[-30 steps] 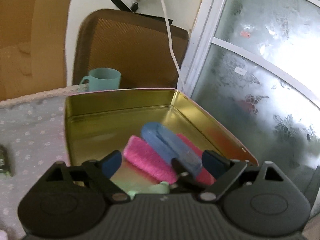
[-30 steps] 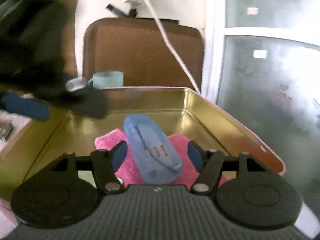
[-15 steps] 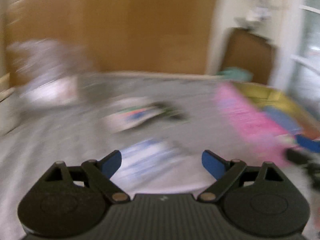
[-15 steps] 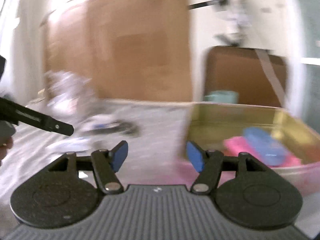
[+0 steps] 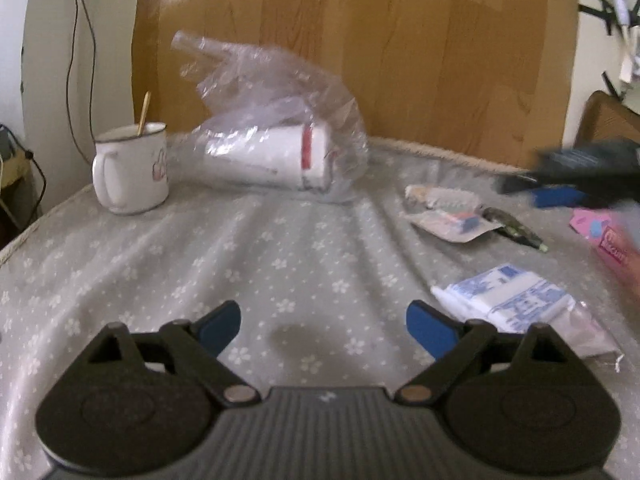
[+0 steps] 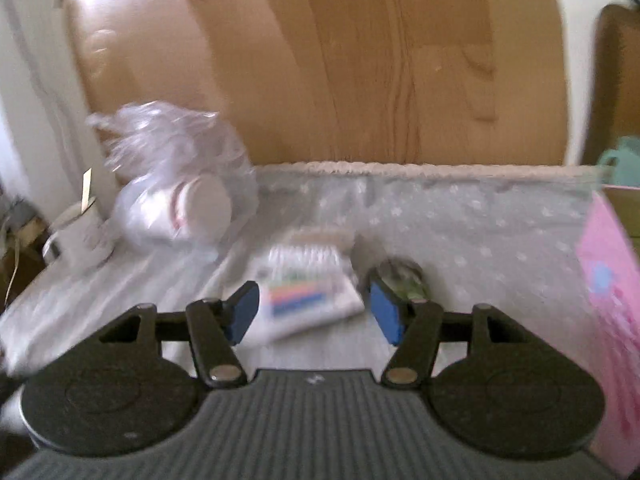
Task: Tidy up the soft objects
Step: 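Grasp the pack of cotton swabs with the right gripper, then carry the cotton swab pack into the pink tin and release it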
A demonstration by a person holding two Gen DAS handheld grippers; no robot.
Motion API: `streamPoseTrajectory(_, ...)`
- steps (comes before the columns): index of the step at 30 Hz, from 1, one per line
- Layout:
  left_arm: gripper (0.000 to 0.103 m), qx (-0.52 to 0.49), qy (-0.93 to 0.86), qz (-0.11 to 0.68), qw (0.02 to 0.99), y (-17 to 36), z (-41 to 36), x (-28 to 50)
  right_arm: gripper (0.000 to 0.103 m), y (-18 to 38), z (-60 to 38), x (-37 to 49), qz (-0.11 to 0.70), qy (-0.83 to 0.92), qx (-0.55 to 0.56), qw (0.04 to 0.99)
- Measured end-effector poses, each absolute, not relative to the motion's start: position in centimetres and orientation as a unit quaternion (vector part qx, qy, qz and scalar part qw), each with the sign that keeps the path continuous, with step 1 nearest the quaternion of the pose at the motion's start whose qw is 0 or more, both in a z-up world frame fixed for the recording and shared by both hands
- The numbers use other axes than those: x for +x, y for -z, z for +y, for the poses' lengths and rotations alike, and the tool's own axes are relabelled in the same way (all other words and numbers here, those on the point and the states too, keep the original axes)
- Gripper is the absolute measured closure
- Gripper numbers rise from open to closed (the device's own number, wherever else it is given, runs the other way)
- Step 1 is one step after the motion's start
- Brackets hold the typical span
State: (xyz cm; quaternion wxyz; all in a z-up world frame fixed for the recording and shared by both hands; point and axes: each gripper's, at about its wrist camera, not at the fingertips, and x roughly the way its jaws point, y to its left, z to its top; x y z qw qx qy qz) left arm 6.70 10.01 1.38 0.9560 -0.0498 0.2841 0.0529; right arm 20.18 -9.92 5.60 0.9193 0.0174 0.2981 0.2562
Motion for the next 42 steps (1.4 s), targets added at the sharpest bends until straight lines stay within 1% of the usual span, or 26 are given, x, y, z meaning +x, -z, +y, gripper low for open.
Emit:
streamPoseTrajectory(2, 0.009, -0.054, -0.050, 0.284, 0.956, -1.3, 10.2, 6.8, 0.036, -5.4, -8.2, 23.9, 0.321, -0.250, 0.035, 0.913)
streamPoseTrajectory(3, 0.009, -0.059, -0.047, 0.286, 0.955, -1.2, 10.7, 6.6, 0.026, -5.0, -7.5, 25.3, 0.342, -0.245, 0.048, 0.906)
streamPoseTrajectory(4, 0.009, -0.067, -0.045, 0.288, 0.954, -1.1, 11.1, 6.7, 0.019, -4.6, -6.6, 27.1, 0.365, -0.238, 0.065, 0.898)
streamPoseTrajectory(5, 0.009, -0.076, -0.042, 0.292, 0.953, -1.0, 11.6, 6.9, 0.014, -4.2, -5.9, 28.2, 0.380, -0.234, 0.076, 0.892)
streamPoseTrajectory(7, 0.009, -0.095, -0.041, 0.298, 0.949, -0.8, 12.3, 7.0, 0.018, -3.4, -3.6, 29.9, 0.398, -0.218, 0.055, 0.890)
streamPoseTrajectory(8, 0.009, -0.104, -0.041, 0.301, 0.947, -0.8, 12.6, 7.1, 0.035, -2.8, -2.6, 30.5, 0.404, -0.203, 0.033, 0.891)
streamPoseTrajectory(9, 0.010, -0.112, -0.042, 0.303, 0.945, -0.7, 12.9, 7.1, 0.060, -2.1, -1.8, 31.0, 0.414, -0.197, 0.016, 0.888)
streamPoseTrajectory(11, 0.010, -0.123, -0.044, 0.304, 0.944, -0.6, 13.2, 7.1, 0.079, -1.5, -0.7, 31.2, 0.411, -0.208, 0.000, 0.887)
streamPoseTrajectory(15, 0.010, -0.132, -0.050, 0.302, 0.943, -0.7, 13.5, 6.9, 0.079, -2.8, 0.7, 29.4, 0.394, -0.232, -0.016, 0.889)
streamPoseTrajectory(18, 0.010, -0.140, -0.044, 0.298, 0.943, -0.8, 13.8, 6.7, 0.079, -4.8, 0.6, 25.3, 0.346, -0.261, -0.057, 0.899)
streamPoseTrajectory(20, 0.010, -0.142, -0.035, 0.293, 0.945, -0.9, 13.8, 6.5, 0.079, -6.0, -0.8, 22.0, 0.325, -0.286, -0.056, 0.900)
streamPoseTrajectory(22, 0.010, -0.139, -0.015, 0.290, 0.947, -1.0, 13.6, 6.4, 0.079, -6.5, -4.1, 18.2, 0.321, -0.312, -0.029, 0.894)
streamPoseTrajectory(25, 0.011, -0.122, 0.026, 0.286, 0.950, -1.4, 12.3, 6.0, 0.079, -5.7, -9.9, 12.6, 0.325, -0.327, -0.001, 0.887)
streamPoseTrajectory(29, 0.011, -0.120, 0.090, 0.283, 0.947, -2.9, 8.5, 4.1, 0.079, -4.4, -15.9, 3.6, 0.319, -0.316, 0.014, 0.893)
streamPoseTrajectory(33, 0.011, -0.125, 0.154, 0.330, 0.923, -3.1, 3.2, 3.2, 0.072, -2.2, -19.2, -1.8, 0.326, -0.280, 0.024, 0.903)
streamPoseTrajectory(34, 0.011, -0.125, 0.169, 0.347, 0.914, -2.9, 1.9, 3.1, 0.066, -1.6, -19.9, -2.3, 0.334, -0.271, 0.037, 0.902)
streamPoseTrajectory(35, 0.011, -0.123, 0.182, 0.366, 0.904, -2.7, 0.6, 2.9, 0.045, -1.0, -19.9, -2.4, 0.339, -0.262, 0.048, 0.902)
streamPoseTrajectory(36, 0.011, -0.118, 0.192, 0.380, 0.897, -2.5, -0.6, 2.7, 0.020, -0.8, -20.5, -2.9, 0.328, -0.259, 0.056, 0.907)
streamPoseTrajectory(37, 0.011, -0.113, 0.199, 0.390, 0.892, -2.4, -1.7, 2.3, 0.012, -1.0, -20.8, -3.4, 0.321, -0.245, 0.048, 0.914)
streamPoseTrajectory(39, 0.011, -0.099, 0.214, 0.403, 0.884, -2.3, -3.4, 1.7, 0.012, -1.3, -20.3, -4.5, 0.295, -0.208, 0.020, 0.932)
streamPoseTrajectory(40, 0.011, -0.096, 0.220, 0.408, 0.881, -2.2, -4.0, 1.4, 0.012, -1.4, -20.5, -5.0, 0.274, -0.202, 0.005, 0.940)
streamPoseTrajectory(42, 0.011, -0.091, 0.234, 0.417, 0.873, -2.3, -5.4, 1.3, 0.012, -1.3, -20.8, -5.5, 0.258, -0.205, -0.027, 0.944)
